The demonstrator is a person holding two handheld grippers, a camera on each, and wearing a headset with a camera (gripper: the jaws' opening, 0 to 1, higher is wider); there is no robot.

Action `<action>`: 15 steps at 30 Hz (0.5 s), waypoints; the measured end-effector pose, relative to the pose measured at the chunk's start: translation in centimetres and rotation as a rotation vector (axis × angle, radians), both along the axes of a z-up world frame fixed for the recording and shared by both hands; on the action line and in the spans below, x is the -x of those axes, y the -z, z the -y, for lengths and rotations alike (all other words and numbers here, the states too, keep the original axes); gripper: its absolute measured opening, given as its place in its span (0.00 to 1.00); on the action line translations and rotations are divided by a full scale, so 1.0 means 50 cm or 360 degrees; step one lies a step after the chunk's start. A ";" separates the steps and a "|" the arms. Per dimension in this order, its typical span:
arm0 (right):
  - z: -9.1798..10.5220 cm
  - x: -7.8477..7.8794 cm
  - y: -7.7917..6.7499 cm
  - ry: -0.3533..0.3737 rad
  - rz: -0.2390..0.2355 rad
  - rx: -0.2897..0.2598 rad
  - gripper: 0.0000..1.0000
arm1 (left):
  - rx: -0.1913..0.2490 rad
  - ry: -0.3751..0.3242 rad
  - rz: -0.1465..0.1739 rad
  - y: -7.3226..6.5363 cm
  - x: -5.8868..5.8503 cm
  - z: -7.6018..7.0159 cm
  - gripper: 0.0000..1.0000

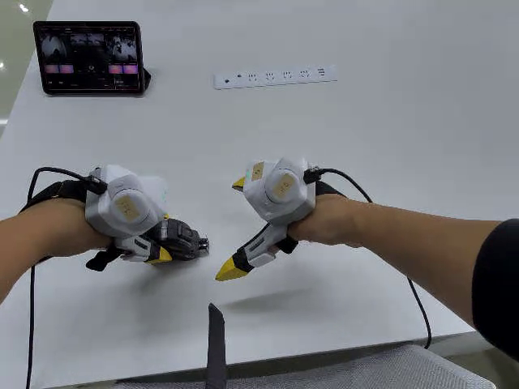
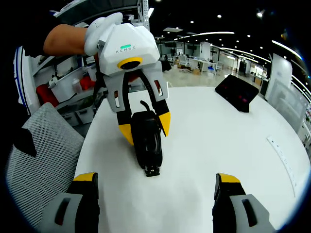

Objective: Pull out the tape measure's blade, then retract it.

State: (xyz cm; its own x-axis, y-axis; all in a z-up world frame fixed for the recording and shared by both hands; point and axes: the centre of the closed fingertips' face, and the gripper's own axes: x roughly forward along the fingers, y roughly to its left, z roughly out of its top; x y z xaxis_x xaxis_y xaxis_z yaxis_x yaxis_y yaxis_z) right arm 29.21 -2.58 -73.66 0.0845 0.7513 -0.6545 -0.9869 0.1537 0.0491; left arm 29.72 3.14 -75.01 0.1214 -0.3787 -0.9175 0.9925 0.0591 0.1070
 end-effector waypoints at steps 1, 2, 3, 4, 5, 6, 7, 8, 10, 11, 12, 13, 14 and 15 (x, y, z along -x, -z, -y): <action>-0.004 0.000 0.002 -0.0004 0.0000 0.0003 0.99 | 0.0003 0.0000 -0.0003 0.000 0.000 0.000 0.31; -0.007 0.001 0.004 -0.0009 -0.0003 0.0006 0.99 | 0.0005 0.0004 -0.0004 0.000 0.000 0.000 0.31; -0.011 0.003 0.008 -0.0019 -0.0010 0.0014 0.99 | 0.0007 0.0004 -0.0006 0.000 0.000 0.001 0.31; -0.014 0.003 0.011 -0.0027 -0.0008 0.0015 0.98 | 0.0009 0.0004 -0.0007 0.000 0.000 0.001 0.31; -0.015 0.002 0.013 -0.0047 0.0004 0.0024 0.95 | 0.0013 0.0002 -0.0007 0.000 0.000 0.001 0.31; -0.018 0.002 0.013 -0.0056 0.0007 0.0025 0.90 | 0.0015 0.0000 -0.0007 0.000 0.000 0.001 0.31; -0.021 0.002 0.013 -0.0062 0.0011 0.0022 0.89 | 0.0016 -0.0002 -0.0006 -0.001 0.000 0.001 0.31; -0.025 0.000 0.012 -0.0069 0.0016 0.0019 0.90 | 0.0017 -0.0002 -0.0003 0.000 0.000 0.002 0.31; -0.028 -0.001 0.012 -0.0089 0.0021 0.0020 0.85 | 0.0018 -0.0005 -0.0002 -0.001 0.000 0.002 0.32; -0.029 0.000 0.012 -0.0109 0.0025 0.0018 0.81 | 0.0019 -0.0007 -0.0002 -0.001 0.000 0.002 0.32; -0.029 0.001 0.013 -0.0125 0.0025 0.0017 0.75 | 0.0022 -0.0008 -0.0001 -0.001 0.000 0.003 0.32; -0.031 0.000 0.014 -0.0134 0.0027 0.0011 0.71 | 0.0025 -0.0015 -0.0002 0.000 0.000 0.003 0.32; -0.031 -0.001 0.015 -0.0139 0.0029 0.0011 0.68 | 0.0025 -0.0018 -0.0001 0.000 0.000 0.003 0.32; -0.032 -0.003 0.018 -0.0137 0.0026 0.0016 0.64 | 0.0023 -0.0020 0.0001 0.001 -0.001 0.003 0.32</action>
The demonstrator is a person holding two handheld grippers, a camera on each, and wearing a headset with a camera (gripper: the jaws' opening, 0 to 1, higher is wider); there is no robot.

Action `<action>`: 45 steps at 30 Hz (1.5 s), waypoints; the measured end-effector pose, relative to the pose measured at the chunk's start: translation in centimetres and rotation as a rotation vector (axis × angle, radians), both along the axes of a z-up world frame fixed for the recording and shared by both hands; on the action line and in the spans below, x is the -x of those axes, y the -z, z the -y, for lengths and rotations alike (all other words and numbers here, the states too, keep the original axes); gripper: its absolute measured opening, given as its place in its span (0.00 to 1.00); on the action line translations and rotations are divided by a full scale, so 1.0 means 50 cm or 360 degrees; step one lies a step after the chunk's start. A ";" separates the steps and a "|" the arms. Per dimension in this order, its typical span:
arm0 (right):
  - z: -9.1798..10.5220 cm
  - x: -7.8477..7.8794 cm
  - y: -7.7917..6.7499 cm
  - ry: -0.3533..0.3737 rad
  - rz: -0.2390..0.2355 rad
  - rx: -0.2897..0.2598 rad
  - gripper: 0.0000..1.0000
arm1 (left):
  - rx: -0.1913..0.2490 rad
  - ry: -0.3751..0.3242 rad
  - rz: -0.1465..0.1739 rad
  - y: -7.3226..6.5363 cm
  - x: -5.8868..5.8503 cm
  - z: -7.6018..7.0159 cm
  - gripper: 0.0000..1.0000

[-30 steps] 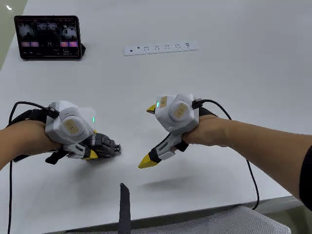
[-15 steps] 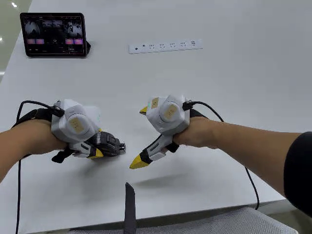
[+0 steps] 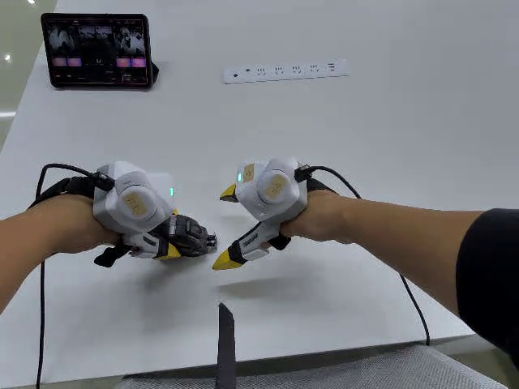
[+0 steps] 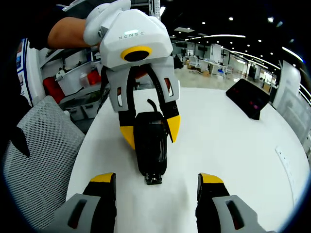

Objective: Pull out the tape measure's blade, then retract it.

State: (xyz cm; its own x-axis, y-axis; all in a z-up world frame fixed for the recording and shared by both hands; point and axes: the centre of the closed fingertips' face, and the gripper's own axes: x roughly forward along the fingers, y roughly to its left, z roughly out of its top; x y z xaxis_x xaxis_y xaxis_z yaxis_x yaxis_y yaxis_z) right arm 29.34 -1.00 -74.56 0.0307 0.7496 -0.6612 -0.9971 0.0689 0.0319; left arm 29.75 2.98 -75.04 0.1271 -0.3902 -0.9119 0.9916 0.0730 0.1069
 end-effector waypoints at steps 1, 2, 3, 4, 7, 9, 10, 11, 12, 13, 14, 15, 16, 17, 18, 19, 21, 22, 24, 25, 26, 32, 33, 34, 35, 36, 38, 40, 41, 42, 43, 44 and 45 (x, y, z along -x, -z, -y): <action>0.000 0.001 0.001 -0.0005 0.0000 0.0002 0.61 | -0.0001 -0.0001 0.0002 0.000 0.000 0.000 0.32; 0.000 0.001 0.002 -0.0010 0.0005 0.0003 0.58 | -0.0001 -0.0003 0.0004 0.001 0.000 0.000 0.32; 0.000 0.001 0.007 -0.0016 0.0013 0.0012 0.56 | 0.0000 -0.0005 0.0004 0.001 0.000 0.001 0.32; 0.000 0.000 0.011 -0.0018 0.0015 0.0022 0.55 | 0.0001 -0.0006 0.0003 0.001 -0.001 0.001 0.32; -0.001 0.002 0.020 -0.0031 0.0020 0.0040 0.50 | 0.0007 -0.0006 -0.0002 0.001 0.000 0.002 0.32; -0.004 0.003 0.025 -0.0051 0.0032 0.0051 0.46 | 0.0007 -0.0006 -0.0008 0.002 -0.001 0.002 0.32; -0.005 0.003 0.029 -0.0056 0.0033 0.0061 0.45 | 0.0006 -0.0006 -0.0008 0.003 -0.001 0.003 0.32; -0.007 0.004 0.032 -0.0060 0.0033 0.0064 0.44 | 0.0006 -0.0006 -0.0008 0.003 -0.001 0.003 0.33; -0.008 0.005 0.034 -0.0067 0.0032 0.0068 0.43 | 0.0005 -0.0005 -0.0006 0.003 -0.001 0.003 0.33; -0.009 0.007 0.037 -0.0087 0.0039 0.0080 0.42 | 0.0006 -0.0004 -0.0005 0.004 -0.002 0.003 0.33; -0.009 0.008 0.040 -0.0091 0.0039 0.0091 0.41 | 0.0008 -0.0006 -0.0005 0.004 -0.001 0.003 0.33; -0.009 0.009 0.046 -0.0107 0.0049 0.0107 0.39 | 0.0013 -0.0007 -0.0006 0.004 -0.001 0.004 0.33; -0.009 0.011 0.048 -0.0125 0.0052 0.0111 0.38 | 0.0018 -0.0009 -0.0007 0.004 -0.002 0.004 0.33; -0.009 0.012 0.049 -0.0126 0.0046 0.0112 0.37 | 0.0023 -0.0009 -0.0008 0.004 -0.002 0.004 0.33; -0.010 0.013 0.052 -0.0128 0.0038 0.0115 0.35 | 0.0027 -0.0009 -0.0010 0.004 -0.002 0.004 0.33; -0.011 0.013 0.052 -0.0131 0.0039 0.0116 0.34 | 0.0028 -0.0009 -0.0010 0.004 -0.002 0.004 0.33; -0.011 0.014 0.056 -0.0136 0.0039 0.0124 0.31 | 0.0026 -0.0010 -0.0010 0.005 -0.002 0.003 0.33; -0.010 0.014 0.058 -0.0137 0.0036 0.0128 0.29 | 0.0026 -0.0011 -0.0010 0.005 -0.002 0.003 0.33; -0.010 0.014 0.062 -0.0142 0.0037 0.0135 0.25 | 0.0026 -0.0012 -0.0010 0.005 -0.002 0.004 0.33; -0.010 0.013 0.063 -0.0137 0.0038 0.0136 0.24 | 0.0028 -0.0012 -0.0009 0.005 -0.002 0.004 0.33; -0.011 0.012 0.063 -0.0133 0.0036 0.0135 0.23 | 0.0030 -0.0013 -0.0009 0.005 -0.002 0.004 0.33; -0.023 0.013 0.065 -0.0123 0.0016 0.0122 0.16 | 0.0027 -0.0023 -0.0007 0.005 -0.002 0.003 0.33; -0.023 0.010 0.068 -0.0119 0.0024 0.0134 0.14 | 0.0026 -0.0024 -0.0007 0.005 -0.002 0.003 0.33; -0.022 0.009 0.069 -0.0117 0.0024 0.0143 0.13 | 0.0026 -0.0026 -0.0008 0.005 -0.002 0.003 0.33; -0.022 0.008 0.070 -0.0114 0.0031 0.0143 0.12 | 0.0027 -0.0026 -0.0008 0.005 -0.002 0.003 0.33; -0.023 0.008 0.070 -0.0125 0.0037 0.0145 0.12 | 0.0028 -0.0027 -0.0008 0.005 -0.002 0.003 0.33; -0.023 0.008 0.069 -0.0126 0.0039 0.0145 0.12 | 0.0031 -0.0030 -0.0008 0.004 -0.002 0.003 0.33; -0.024 0.006 0.069 -0.0089 0.0002 0.0156 0.12 | 0.0037 -0.0038 -0.0011 0.004 -0.002 0.003 0.33; -0.024 0.006 0.069 -0.0073 -0.0008 0.0165 0.12 | 0.0039 -0.0041 -0.0012 0.004 -0.002 0.003 0.33; -0.026 0.008 0.070 -0.0079 0.0010 0.0172 0.12 | 0.0041 -0.0043 -0.0012 0.004 -0.002 0.003 0.33; -0.026 0.009 0.071 -0.0069 0.0027 0.0184 0.12 | 0.0043 -0.0044 -0.0011 0.004 -0.002 0.003 0.33; -0.026 0.007 0.071 -0.0051 0.0023 0.0192 0.12 | 0.0044 -0.0045 -0.0009 0.004 -0.002 0.003 0.33; -0.025 0.007 0.071 -0.0032 0.0013 0.0207 0.13 | 0.0046 -0.0049 -0.0008 0.003 -0.002 0.003 0.33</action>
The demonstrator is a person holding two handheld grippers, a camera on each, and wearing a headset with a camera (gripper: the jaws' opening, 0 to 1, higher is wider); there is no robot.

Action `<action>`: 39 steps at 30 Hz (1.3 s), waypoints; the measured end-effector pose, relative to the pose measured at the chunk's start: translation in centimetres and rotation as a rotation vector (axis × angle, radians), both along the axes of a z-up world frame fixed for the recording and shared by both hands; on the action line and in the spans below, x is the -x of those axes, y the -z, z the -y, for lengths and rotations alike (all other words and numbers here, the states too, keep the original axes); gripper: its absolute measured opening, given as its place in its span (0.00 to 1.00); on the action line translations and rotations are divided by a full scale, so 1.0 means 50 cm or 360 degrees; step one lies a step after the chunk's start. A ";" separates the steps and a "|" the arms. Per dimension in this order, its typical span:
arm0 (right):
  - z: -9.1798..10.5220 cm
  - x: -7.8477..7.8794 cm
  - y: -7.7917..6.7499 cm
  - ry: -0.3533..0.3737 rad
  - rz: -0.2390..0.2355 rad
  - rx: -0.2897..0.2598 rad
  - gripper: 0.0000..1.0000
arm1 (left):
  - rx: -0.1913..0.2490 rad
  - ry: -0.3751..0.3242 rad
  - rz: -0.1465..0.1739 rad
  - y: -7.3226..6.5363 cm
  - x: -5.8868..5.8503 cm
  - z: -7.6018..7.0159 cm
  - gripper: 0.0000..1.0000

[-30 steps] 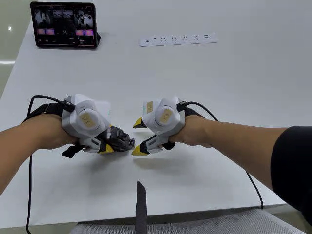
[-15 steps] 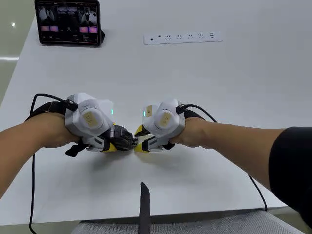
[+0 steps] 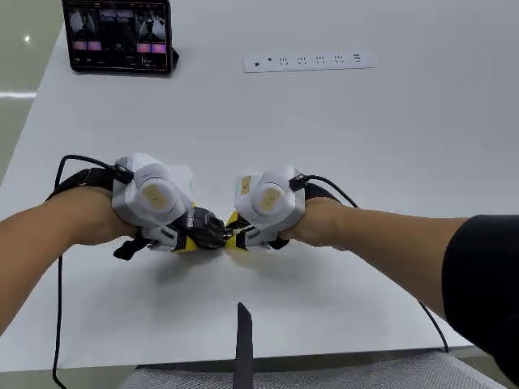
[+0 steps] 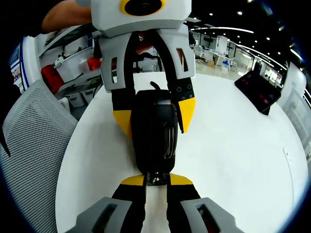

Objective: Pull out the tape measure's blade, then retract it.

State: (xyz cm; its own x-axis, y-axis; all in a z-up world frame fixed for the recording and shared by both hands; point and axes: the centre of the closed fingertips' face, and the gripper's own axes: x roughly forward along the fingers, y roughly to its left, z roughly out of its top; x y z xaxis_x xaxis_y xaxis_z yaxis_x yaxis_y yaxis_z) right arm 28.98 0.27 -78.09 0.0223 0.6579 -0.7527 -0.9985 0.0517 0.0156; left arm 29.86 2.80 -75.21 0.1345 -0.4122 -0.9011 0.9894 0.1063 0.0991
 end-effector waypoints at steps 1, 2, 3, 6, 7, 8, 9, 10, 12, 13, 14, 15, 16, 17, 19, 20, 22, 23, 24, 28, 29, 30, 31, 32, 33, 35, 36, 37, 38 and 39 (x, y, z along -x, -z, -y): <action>-0.001 0.000 0.000 0.0007 -0.0004 0.0006 0.13 | 0.0001 0.0000 0.0000 0.000 0.000 0.000 0.33; 0.001 0.001 0.000 -0.0009 0.0004 0.0010 0.13 | 0.0003 0.0001 0.0001 0.000 0.000 0.000 0.33; 0.002 0.001 0.000 -0.0026 0.0014 0.0014 0.12 | 0.0004 0.0002 0.0000 0.001 -0.001 0.000 0.33; 0.003 0.002 0.000 -0.0060 0.0026 0.0006 0.12 | 0.0007 0.0002 -0.0002 0.002 -0.001 -0.001 0.33; 0.003 0.002 -0.001 -0.0087 0.0040 -0.0001 0.11 | 0.0007 0.0003 -0.0003 0.003 -0.001 -0.001 0.33; 0.005 0.001 -0.001 -0.0086 0.0026 -0.0010 0.11 | 0.0008 0.0003 -0.0004 0.003 -0.002 -0.001 0.33; 0.005 0.000 -0.002 -0.0074 -0.0004 -0.0022 0.10 | 0.0010 -0.0003 -0.0004 0.003 -0.002 -0.001 0.33; 0.007 -0.001 -0.002 -0.0089 -0.0002 -0.0036 0.10 | 0.0012 -0.0007 -0.0006 0.003 -0.002 -0.001 0.33; 0.007 0.000 -0.001 -0.0091 0.0004 -0.0051 0.10 | 0.0013 -0.0014 -0.0001 0.003 -0.003 -0.001 0.33; 0.007 0.000 -0.001 -0.0080 -0.0008 -0.0057 0.10 | 0.0014 -0.0016 0.0001 0.003 -0.002 -0.001 0.33; 0.007 0.000 -0.002 -0.0083 -0.0008 -0.0059 0.10 | 0.0015 -0.0020 0.0001 0.003 -0.002 -0.001 0.33; 0.007 -0.001 -0.002 -0.0077 -0.0025 -0.0064 0.10 | 0.0017 -0.0020 0.0001 0.002 -0.002 -0.001 0.33; 0.007 -0.001 -0.002 -0.0070 -0.0044 -0.0066 0.10 | 0.0017 -0.0019 0.0000 0.002 -0.002 -0.001 0.33; 0.008 0.000 -0.002 -0.0070 -0.0046 -0.0068 0.10 | 0.0016 -0.0018 -0.0001 0.002 -0.001 -0.001 0.33; 0.008 0.000 -0.001 -0.0071 -0.0043 -0.0066 0.10 | 0.0014 -0.0018 -0.0003 0.002 -0.001 -0.001 0.33; 0.007 0.000 -0.001 -0.0065 -0.0041 -0.0062 0.10 | 0.0013 -0.0020 -0.0005 0.003 -0.001 -0.001 0.33; 0.009 0.000 0.000 -0.0052 -0.0049 -0.0058 0.10 | 0.0013 -0.0021 -0.0006 0.003 -0.002 -0.001 0.33; 0.010 0.001 0.000 -0.0044 -0.0056 -0.0055 0.10 | 0.0016 -0.0026 -0.0006 0.003 -0.002 0.000 0.33; 0.010 0.001 0.000 -0.0046 -0.0053 -0.0053 0.10 | 0.0017 -0.0027 -0.0007 0.003 -0.002 0.000 0.33; 0.014 0.002 0.000 -0.0053 -0.0046 -0.0042 0.10 | 0.0015 -0.0026 -0.0002 0.003 -0.001 0.000 0.33; 0.015 0.002 0.000 -0.0055 -0.0045 -0.0040 0.10 | 0.0015 -0.0026 -0.0002 0.003 -0.001 0.001 0.33; 0.016 0.002 0.000 -0.0056 -0.0046 -0.0038 0.10 | 0.0014 -0.0025 -0.0002 0.003 -0.001 0.001 0.33; 0.017 0.002 0.001 -0.0058 -0.0044 -0.0036 0.10 | 0.0015 -0.0025 -0.0002 0.003 -0.001 0.001 0.33; 0.018 0.003 0.001 -0.0059 -0.0044 -0.0033 0.10 | 0.0015 -0.0026 -0.0003 0.003 -0.002 0.001 0.33; 0.020 0.003 0.001 -0.0061 -0.0040 -0.0028 0.10 | 0.0016 -0.0026 -0.0002 0.004 -0.002 0.001 0.33; 0.021 0.003 0.001 -0.0065 -0.0033 -0.0017 0.10 | 0.0019 -0.0027 -0.0002 0.004 -0.002 0.000 0.33; 0.022 0.003 0.002 -0.0062 -0.0034 -0.0016 0.10 | 0.0020 -0.0029 -0.0003 0.004 -0.003 0.000 0.33; 0.023 0.003 0.002 -0.0059 -0.0035 -0.0015 0.10 | 0.0021 -0.0029 -0.0003 0.004 -0.003 0.000 0.33; 0.024 0.003 0.002 -0.0058 -0.0036 -0.0014 0.10 | 0.0021 -0.0030 -0.0003 0.005 -0.003 0.000 0.33; 0.025 0.002 0.002 -0.0055 -0.0038 -0.0012 0.10 | 0.0020 -0.0031 -0.0003 0.004 -0.002 0.000 0.33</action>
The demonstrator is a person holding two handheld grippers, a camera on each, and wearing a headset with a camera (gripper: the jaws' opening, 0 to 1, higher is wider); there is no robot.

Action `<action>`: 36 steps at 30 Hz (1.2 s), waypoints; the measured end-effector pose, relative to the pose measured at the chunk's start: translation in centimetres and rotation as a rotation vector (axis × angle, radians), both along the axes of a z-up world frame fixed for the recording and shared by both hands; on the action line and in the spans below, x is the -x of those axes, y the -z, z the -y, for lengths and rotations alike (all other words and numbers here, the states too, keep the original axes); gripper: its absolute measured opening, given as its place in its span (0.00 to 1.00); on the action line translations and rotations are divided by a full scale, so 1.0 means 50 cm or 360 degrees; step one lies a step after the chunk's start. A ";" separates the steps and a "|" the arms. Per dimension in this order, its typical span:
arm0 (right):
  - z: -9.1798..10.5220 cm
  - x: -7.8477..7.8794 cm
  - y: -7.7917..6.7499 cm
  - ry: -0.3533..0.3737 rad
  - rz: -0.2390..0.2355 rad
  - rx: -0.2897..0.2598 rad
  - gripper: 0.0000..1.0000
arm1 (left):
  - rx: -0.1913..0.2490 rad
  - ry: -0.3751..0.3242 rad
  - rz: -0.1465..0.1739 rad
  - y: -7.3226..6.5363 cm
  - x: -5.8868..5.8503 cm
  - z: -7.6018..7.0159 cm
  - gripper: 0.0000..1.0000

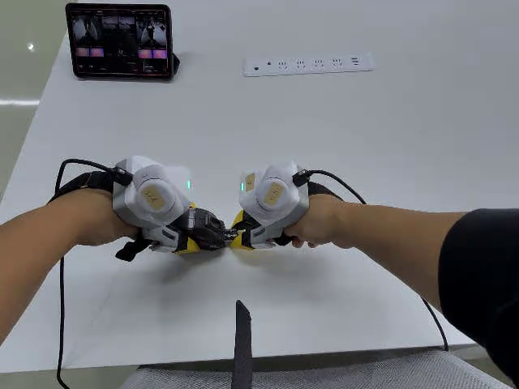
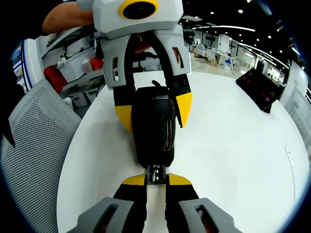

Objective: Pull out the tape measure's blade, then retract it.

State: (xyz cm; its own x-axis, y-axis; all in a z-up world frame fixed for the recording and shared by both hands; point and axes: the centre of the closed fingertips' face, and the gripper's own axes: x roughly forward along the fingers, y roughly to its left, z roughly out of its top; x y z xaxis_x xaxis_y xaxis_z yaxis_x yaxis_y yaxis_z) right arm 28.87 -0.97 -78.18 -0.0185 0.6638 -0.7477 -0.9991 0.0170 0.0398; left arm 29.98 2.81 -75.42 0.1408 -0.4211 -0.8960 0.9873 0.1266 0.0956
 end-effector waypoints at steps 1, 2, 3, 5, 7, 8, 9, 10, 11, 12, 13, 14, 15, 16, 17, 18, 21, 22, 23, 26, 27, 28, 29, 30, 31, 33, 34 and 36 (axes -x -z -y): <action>0.002 0.000 -0.001 0.0008 -0.0006 0.0003 0.10 | 0.0000 -0.0003 -0.0001 0.000 0.000 0.000 0.33; 0.003 0.000 -0.001 0.0013 -0.0009 0.0004 0.10 | 0.0000 -0.0003 -0.0001 -0.001 0.001 0.000 0.33; 0.004 0.000 -0.001 0.0014 -0.0008 0.0006 0.10 | 0.0000 -0.0004 -0.0002 -0.001 0.001 0.000 0.33; 0.007 0.000 -0.001 0.0025 -0.0019 0.0012 0.10 | -0.0002 -0.0004 -0.0003 -0.001 0.001 0.000 0.33; 0.008 0.001 -0.001 0.0022 -0.0017 0.0015 0.10 | -0.0005 -0.0004 -0.0003 -0.001 0.001 0.000 0.33; 0.009 0.001 -0.001 0.0022 -0.0017 0.0017 0.10 | -0.0005 -0.0005 -0.0004 -0.001 0.002 0.000 0.33; 0.010 0.001 -0.001 0.0024 -0.0021 0.0021 0.10 | -0.0006 -0.0007 -0.0008 -0.001 0.002 0.000 0.33; 0.011 0.001 -0.001 0.0024 -0.0023 0.0023 0.10 | -0.0009 -0.0006 -0.0010 -0.001 0.002 -0.001 0.33; 0.014 0.000 -0.001 0.0025 -0.0029 0.0027 0.10 | -0.0015 -0.0001 -0.0010 -0.001 0.002 -0.001 0.33; 0.015 0.000 -0.001 0.0028 -0.0038 0.0028 0.10 | -0.0018 -0.0002 -0.0010 -0.001 0.002 -0.001 0.33; 0.017 0.000 -0.001 0.0035 -0.0049 0.0029 0.10 | -0.0021 -0.0001 -0.0010 -0.002 0.003 -0.001 0.33; 0.018 0.002 -0.002 0.0034 -0.0053 0.0032 0.10 | -0.0026 0.0002 -0.0010 -0.002 0.003 -0.001 0.33; 0.020 0.002 -0.002 0.0035 -0.0053 0.0036 0.10 | -0.0027 0.0003 -0.0010 -0.002 0.003 -0.001 0.33; 0.022 0.002 -0.002 0.0034 -0.0051 0.0041 0.10 | -0.0028 0.0003 -0.0010 -0.002 0.003 0.000 0.33; 0.022 0.002 -0.002 0.0033 -0.0049 0.0042 0.10 | -0.0028 0.0003 -0.0010 -0.002 0.003 0.000 0.33; 0.023 0.002 -0.002 0.0033 -0.0046 0.0043 0.10 | -0.0029 0.0003 -0.0009 -0.003 0.004 0.000 0.33; 0.025 0.001 -0.003 0.0041 -0.0048 0.0042 0.10 | -0.0033 0.0004 -0.0006 -0.003 0.004 0.001 0.33; 0.025 0.002 -0.003 0.0040 -0.0046 0.0044 0.10 | -0.0032 0.0005 -0.0005 -0.004 0.004 0.001 0.33; 0.025 0.002 -0.003 0.0040 -0.0044 0.0046 0.10 | -0.0032 0.0004 -0.0004 -0.004 0.005 0.002 0.33; 0.027 0.002 -0.003 0.0034 -0.0036 0.0050 0.10 | -0.0035 0.0005 0.0000 -0.004 0.005 0.002 0.33; 0.029 0.003 -0.003 0.0034 -0.0039 0.0051 0.10 | -0.0036 0.0005 0.0001 -0.004 0.005 0.002 0.33; 0.030 0.003 -0.004 0.0035 -0.0040 0.0049 0.10 | -0.0037 0.0004 0.0001 -0.004 0.005 0.002 0.33; 0.033 0.003 -0.004 0.0039 -0.0045 0.0050 0.10 | -0.0037 0.0004 0.0000 -0.003 0.004 0.002 0.33; 0.034 0.003 -0.004 0.0039 -0.0046 0.0050 0.10 | -0.0037 0.0002 0.0000 -0.003 0.004 0.002 0.33; 0.035 0.003 -0.004 0.0037 -0.0045 0.0051 0.10 | -0.0036 0.0000 0.0000 -0.003 0.005 0.002 0.33; 0.038 0.003 -0.004 0.0038 -0.0044 0.0056 0.10 | -0.0037 -0.0001 0.0001 -0.003 0.005 0.002 0.33; 0.039 0.003 -0.003 0.0036 -0.0042 0.0058 0.10 | -0.0037 -0.0003 0.0003 -0.002 0.005 0.002 0.33; 0.041 0.002 -0.003 0.0042 -0.0047 0.0058 0.10 | -0.0038 -0.0005 0.0006 -0.002 0.005 0.002 0.33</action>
